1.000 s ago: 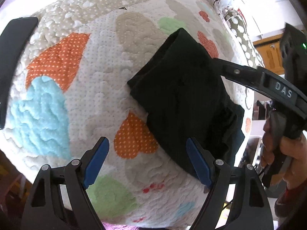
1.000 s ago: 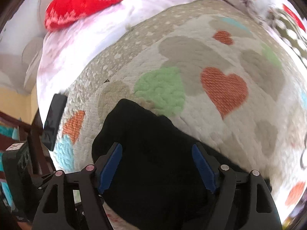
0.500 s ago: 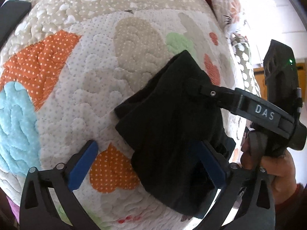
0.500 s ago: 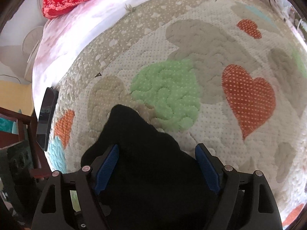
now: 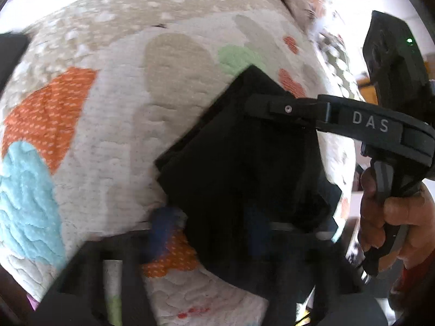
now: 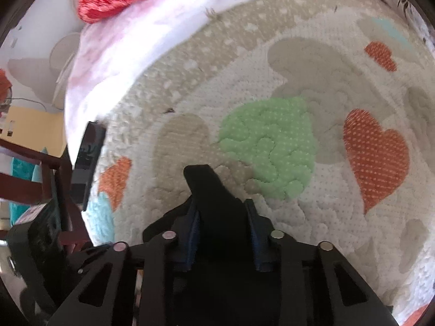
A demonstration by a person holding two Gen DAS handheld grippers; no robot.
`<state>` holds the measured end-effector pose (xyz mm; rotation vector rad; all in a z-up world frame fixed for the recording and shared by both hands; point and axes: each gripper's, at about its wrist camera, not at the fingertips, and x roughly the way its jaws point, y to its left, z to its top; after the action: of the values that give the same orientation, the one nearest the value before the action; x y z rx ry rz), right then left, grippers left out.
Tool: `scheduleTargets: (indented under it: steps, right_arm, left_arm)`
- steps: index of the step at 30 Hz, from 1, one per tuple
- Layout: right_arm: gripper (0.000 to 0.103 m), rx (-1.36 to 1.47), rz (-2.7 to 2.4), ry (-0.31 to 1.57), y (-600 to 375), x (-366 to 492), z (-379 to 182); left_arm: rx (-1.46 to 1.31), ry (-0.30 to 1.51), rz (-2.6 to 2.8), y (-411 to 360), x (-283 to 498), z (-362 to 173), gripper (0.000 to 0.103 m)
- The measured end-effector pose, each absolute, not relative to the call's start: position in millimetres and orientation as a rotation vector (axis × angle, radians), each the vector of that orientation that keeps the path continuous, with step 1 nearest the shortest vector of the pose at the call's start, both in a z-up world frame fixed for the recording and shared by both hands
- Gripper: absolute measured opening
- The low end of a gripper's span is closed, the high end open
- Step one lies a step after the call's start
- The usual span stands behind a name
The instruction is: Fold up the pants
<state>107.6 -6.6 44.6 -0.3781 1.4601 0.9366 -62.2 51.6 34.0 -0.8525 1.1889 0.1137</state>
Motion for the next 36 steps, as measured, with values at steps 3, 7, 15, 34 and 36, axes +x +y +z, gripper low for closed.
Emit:
scheduleTargets:
  steps: [3,7,15,34,36]
  right_arm:
    - [0.023,-0.33,0.948,1.412,-23.4,105.6,66.8]
    - [0.022,-0.268,0.953,1.336,-52.0,105.1,101.3]
    - [0.02,-0.128,0.843,1.23,-161.0,98.2,154.7]
    - [0.071,0.497,0.316,1.302,-396.4,30.5,86.6]
    - [0.073,0.526,0.35,1.291,-385.2,26.9,83.0]
  left_arm:
    - [-0.82,1.163,0.096,48.5,-61.9,48.9,0.031]
    - [-0.732,1.097,0.05,33.5,-64.4,85.8,0.028]
    - [-0.446,0.967,-0.166,-49.0,-63.2,152.6,0.027]
    - [0.02,1.162,-0.643,-191.0,-95.2,116.9,0.03]
    - [0.02,1.137,-0.582,-172.6,-89.5,126.9,0.041]
